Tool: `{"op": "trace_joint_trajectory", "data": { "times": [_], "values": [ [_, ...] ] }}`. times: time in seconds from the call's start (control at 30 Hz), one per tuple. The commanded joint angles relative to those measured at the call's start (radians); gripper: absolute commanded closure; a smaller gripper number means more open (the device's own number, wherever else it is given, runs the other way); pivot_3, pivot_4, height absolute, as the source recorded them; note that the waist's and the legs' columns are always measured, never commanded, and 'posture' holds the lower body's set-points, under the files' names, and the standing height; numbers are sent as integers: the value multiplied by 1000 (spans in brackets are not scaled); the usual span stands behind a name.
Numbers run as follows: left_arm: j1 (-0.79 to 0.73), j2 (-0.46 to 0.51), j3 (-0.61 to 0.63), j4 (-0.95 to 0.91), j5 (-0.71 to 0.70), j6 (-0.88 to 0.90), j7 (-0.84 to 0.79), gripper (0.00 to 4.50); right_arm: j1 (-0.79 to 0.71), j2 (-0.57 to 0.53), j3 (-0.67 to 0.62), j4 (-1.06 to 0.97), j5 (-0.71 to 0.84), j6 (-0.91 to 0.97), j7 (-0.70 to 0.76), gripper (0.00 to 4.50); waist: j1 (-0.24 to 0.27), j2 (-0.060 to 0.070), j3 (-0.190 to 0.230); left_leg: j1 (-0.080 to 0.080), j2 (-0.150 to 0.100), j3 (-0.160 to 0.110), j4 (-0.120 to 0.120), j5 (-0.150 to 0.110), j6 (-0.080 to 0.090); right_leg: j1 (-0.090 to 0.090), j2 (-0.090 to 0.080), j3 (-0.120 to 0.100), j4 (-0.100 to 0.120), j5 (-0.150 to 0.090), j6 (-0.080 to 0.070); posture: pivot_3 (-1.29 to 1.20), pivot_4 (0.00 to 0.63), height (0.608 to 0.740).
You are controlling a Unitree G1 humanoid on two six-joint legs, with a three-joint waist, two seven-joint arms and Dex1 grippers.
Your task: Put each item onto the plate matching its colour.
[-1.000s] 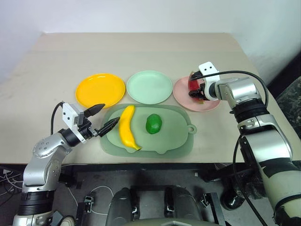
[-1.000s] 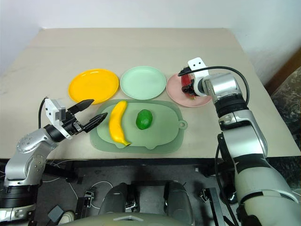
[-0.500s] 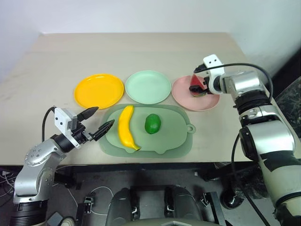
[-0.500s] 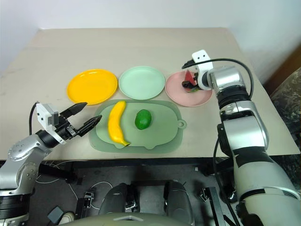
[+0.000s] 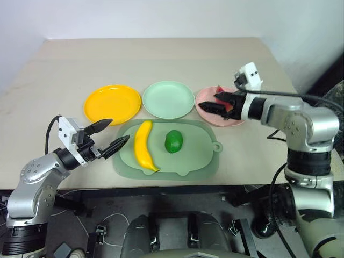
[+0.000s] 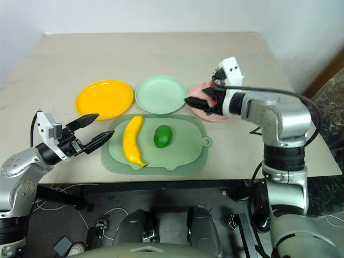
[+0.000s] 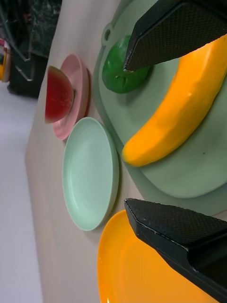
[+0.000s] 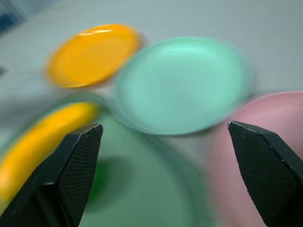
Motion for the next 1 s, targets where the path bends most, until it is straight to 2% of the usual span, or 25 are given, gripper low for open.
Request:
{"op": "trace_joint_trajectory", "data": {
  "times": [0.03,0.2,0.4,0.7,0.87,1.0],
  "values": [
    [-11,13,19,-10,-9,-3,-7,0,49,49,0,-84,61,65,-47,30,3,0,0,0,0,0,0,0,0,0,0,0,0,0,0,0,150,695],
    [-4,14,23,-23,-6,1,0,0,65,186,4,-104,88,184,-163,30,-1,0,0,0,0,0,0,0,0,0,0,0,0,0,0,0,150,695],
    [-5,4,26,-41,-17,16,22,0,46,276,-1,-61,50,243,-293,30,1,0,0,-1,0,0,0,0,0,-1,0,0,0,0,0,0,150,695],
    [-7,-1,13,-48,-13,28,36,0,60,340,59,-6,14,264,-376,30,-1,0,0,0,0,0,0,0,0,-1,0,0,0,0,0,0,150,695],
    [-17,-5,7,-46,-12,31,39,0,66,312,141,-11,15,256,-358,30,0,0,0,0,0,0,0,0,0,0,0,0,0,0,0,0,150,695],
    [-20,-8,5,-42,-7,28,41,0,64,288,159,-35,23,219,-337,948,1,0,0,0,0,0,0,0,0,0,0,0,0,0,0,0,150,695]
  ]
}}
